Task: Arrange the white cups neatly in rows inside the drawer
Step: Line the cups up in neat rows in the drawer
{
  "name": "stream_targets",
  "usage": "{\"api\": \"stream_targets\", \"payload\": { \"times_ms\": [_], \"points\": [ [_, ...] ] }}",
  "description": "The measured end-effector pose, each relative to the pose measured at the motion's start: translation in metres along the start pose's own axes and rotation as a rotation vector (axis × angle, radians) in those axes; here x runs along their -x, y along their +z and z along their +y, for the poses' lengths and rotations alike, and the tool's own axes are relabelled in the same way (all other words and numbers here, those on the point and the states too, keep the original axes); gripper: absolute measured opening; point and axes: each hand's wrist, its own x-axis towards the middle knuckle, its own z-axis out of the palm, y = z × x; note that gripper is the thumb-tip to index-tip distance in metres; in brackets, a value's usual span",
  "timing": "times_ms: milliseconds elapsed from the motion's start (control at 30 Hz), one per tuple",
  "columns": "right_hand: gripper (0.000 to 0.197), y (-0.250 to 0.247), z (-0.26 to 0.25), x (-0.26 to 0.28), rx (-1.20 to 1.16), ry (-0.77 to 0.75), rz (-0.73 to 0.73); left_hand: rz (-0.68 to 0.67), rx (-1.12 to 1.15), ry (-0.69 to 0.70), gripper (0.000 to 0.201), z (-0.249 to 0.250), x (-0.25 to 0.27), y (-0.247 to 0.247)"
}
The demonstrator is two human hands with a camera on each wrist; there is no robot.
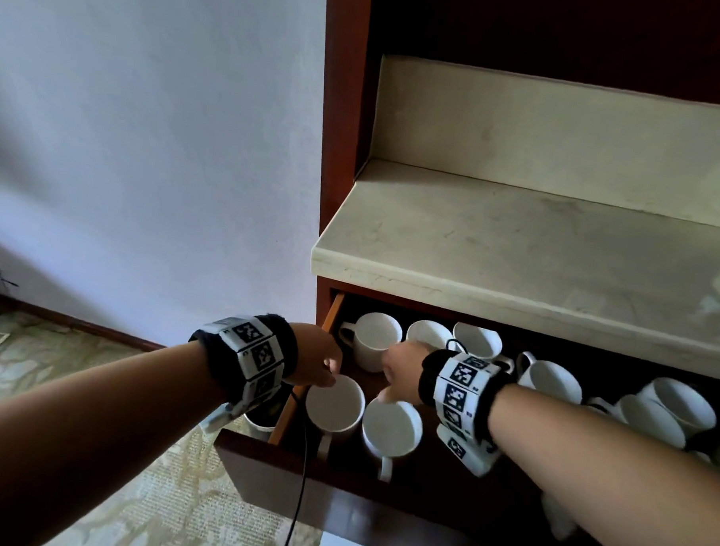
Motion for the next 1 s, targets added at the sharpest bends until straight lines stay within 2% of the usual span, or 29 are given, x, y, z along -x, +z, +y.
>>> {"api": "stream_targets", "payload": {
  "times_ms": [67, 167, 300, 533, 733, 867, 967, 1000],
  "points": [
    [0.039, 0.010, 0.003, 0.009, 0.050, 0.018, -0.149, -0.061, -0.104, 0.002, 0.041, 0.004, -0.008, 0.008],
    [0.029, 0.022, 0.008, 0.016, 0.066, 0.079, -0.225, -0.132, -0.234, 0.016, 0.047, 0.016, -0.020, 0.016],
    [0.022, 0.034, 0.005, 0.012, 0.026, 0.136, -0.228, -0.132, -0.275, 0.026, 0.057, 0.026, -0.032, 0.017],
    [0.020, 0.034, 0.005, 0.018, -0.005, 0.096, -0.236, -0.135, -0.369, 0.039, 0.034, 0.035, -0.046, 0.014],
    [0.013, 0.032, 0.002, 0.025, -0.086, 0.083, -0.227, -0.118, -0.376, 0.067, 0.032, 0.040, -0.046, 0.017],
    [0.027, 0.032, 0.003, 0.025, -0.102, 0.085, -0.253, -0.099, -0.323, 0.024, 0.031, 0.040, -0.048, 0.021],
    [0.016, 0.035, 0.002, 0.024, -0.078, 0.089, -0.241, -0.108, -0.301, 0.001, 0.030, 0.038, -0.049, 0.022],
    [0.018, 0.036, 0.001, 0.025, -0.063, 0.086, -0.235, -0.105, -0.303, 0.003, 0.030, 0.037, -0.049, 0.023]
  ]
}}
